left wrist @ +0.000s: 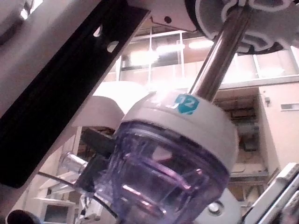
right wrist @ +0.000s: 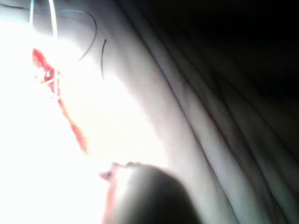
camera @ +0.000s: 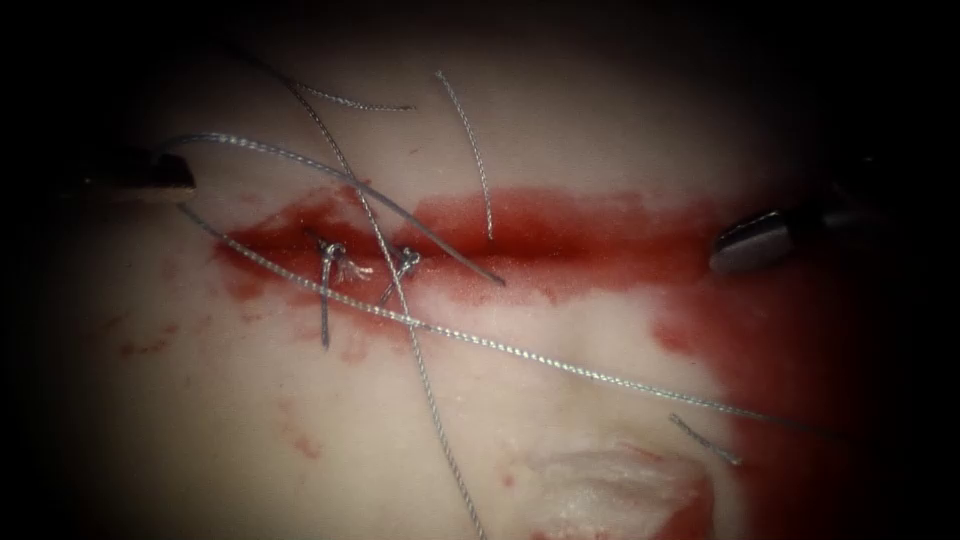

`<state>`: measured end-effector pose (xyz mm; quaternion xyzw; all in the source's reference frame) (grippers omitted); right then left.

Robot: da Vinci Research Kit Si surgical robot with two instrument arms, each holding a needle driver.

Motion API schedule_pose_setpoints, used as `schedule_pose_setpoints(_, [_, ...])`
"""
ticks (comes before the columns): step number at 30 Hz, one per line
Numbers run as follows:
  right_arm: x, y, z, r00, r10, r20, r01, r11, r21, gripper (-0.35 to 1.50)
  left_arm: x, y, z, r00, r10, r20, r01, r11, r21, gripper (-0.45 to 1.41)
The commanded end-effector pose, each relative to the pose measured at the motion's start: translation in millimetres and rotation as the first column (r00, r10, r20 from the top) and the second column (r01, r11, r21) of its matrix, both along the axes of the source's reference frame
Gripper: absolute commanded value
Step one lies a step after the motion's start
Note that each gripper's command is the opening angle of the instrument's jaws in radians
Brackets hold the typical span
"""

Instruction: Wound Closure

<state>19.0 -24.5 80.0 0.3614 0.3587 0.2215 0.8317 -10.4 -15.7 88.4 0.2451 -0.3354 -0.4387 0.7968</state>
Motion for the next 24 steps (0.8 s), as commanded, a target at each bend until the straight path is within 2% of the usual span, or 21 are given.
schedule_pose_setpoints(1, [0.5, 1.3, -0.2, 0.999, -0.025, -0.028, 0.026, 0.999, 0.024, -0.18, -0.3, 0.9, 0.1, 0.996, -0.068, 0.060, 0.061, 0.993, 0.101, -0.45])
schedule_pose_setpoints(2, [0.7, 1.2, -0.3, 0.998, -0.048, -0.037, 0.050, 0.998, 0.039, 0.25, -0.2, 0.7, 0.6, 0.989, -0.120, 0.089, 0.103, 0.980, 0.171, -0.45])
schedule_pose_setpoints(3, [0.9, 0.9, -0.5, 0.996, -0.073, -0.047, 0.075, 0.996, 0.052, 0.47, 0.0, 0.6, 0.9, 0.982, -0.145, 0.118, 0.118, 0.971, 0.208, -0.45])
schedule_pose_setpoints(4, [1.3, 0.5, -0.7, 0.993, -0.105, -0.061, 0.109, 0.992, 0.061, 0.52, 0.2, 0.6, 1.3, 0.974, -0.174, 0.146, 0.135, 0.961, 0.242, -0.45])
schedule_pose_setpoints(6, [2.1, -0.4, -1.0, 0.985, -0.149, -0.083, 0.154, 0.986, 0.062, 0.47, 0.4, 0.6, 1.7, 0.962, -0.215, 0.168, 0.159, 0.942, 0.296, -0.45])
schedule_pose_setpoints(9, [4.2, -2.0, -1.7, 0.974, -0.205, -0.098, 0.212, 0.976, 0.059, 0.56, 0.6, 0.8, 1.8, 0.943, -0.258, 0.209, 0.181, 0.927, 0.328, -0.45])
schedule_pose_setpoints(10, [5.1, -2.7, -2.0, 0.970, -0.220, -0.100, 0.227, 0.972, 0.066, 0.69, 0.5, 0.9, 1.7, 0.932, -0.281, 0.229, 0.192, 0.919, 0.344, -0.45])
schedule_pose_setpoints(12, [6.6, -3.7, -2.5, 0.962, -0.249, -0.110, 0.256, 0.965, 0.062, 0.72, 0.4, 1.0, 1.5, 0.911, -0.316, 0.266, 0.214, 0.912, 0.351, -0.45])
schedule_pose_setpoints(13, [8.5, -4.6, -2.9, 0.957, -0.266, -0.111, 0.273, 0.961, 0.052, 0.69, 0.1, 1.0, 1.4, 0.895, -0.336, 0.295, 0.225, 0.909, 0.352, -0.45])
schedule_pose_setpoints(14, [8.5, -4.6, -2.9, 0.957, -0.266, -0.111, 0.273, 0.961, 0.052, 0.69, 0.1, 1.0, 1.4, 0.895, -0.336, 0.295, 0.225, 0.909, 0.352, -0.45])
schedule_pose_setpoints(16, [10.7, -5.2, -3.1, 0.958, -0.275, -0.082, 0.278, 0.960, 0.027, 0.62, 0.0, 0.9, 1.4, 0.892, -0.343, 0.295, 0.228, 0.904, 0.361, -0.45])
schedule_pose_setpoints(22, [12.3, -5.6, -2.8, 0.947, -0.308, -0.089, 0.310, 0.951, 0.014, 0.52, 0.0, 1.0, 1.3, 0.891, -0.345, 0.294, 0.228, 0.902, 0.367, -0.45])
schedule_pose_setpoints(23, [12.3, -5.6, -2.8, 0.943, -0.319, -0.093, 0.322, 0.947, 0.016, -0.22, 0.1, 1.0, 1.3, 0.891, -0.345, 0.294, 0.228, 0.902, 0.368, -0.45])
schedule_pose_setpoints(24, [12.3, -5.4, -2.9, 0.945, -0.315, -0.091, 0.318, 0.948, 0.018, -0.35, 0.1, 1.0, 1.3, 0.891, -0.345, 0.294, 0.227, 0.901, 0.368, -0.45])
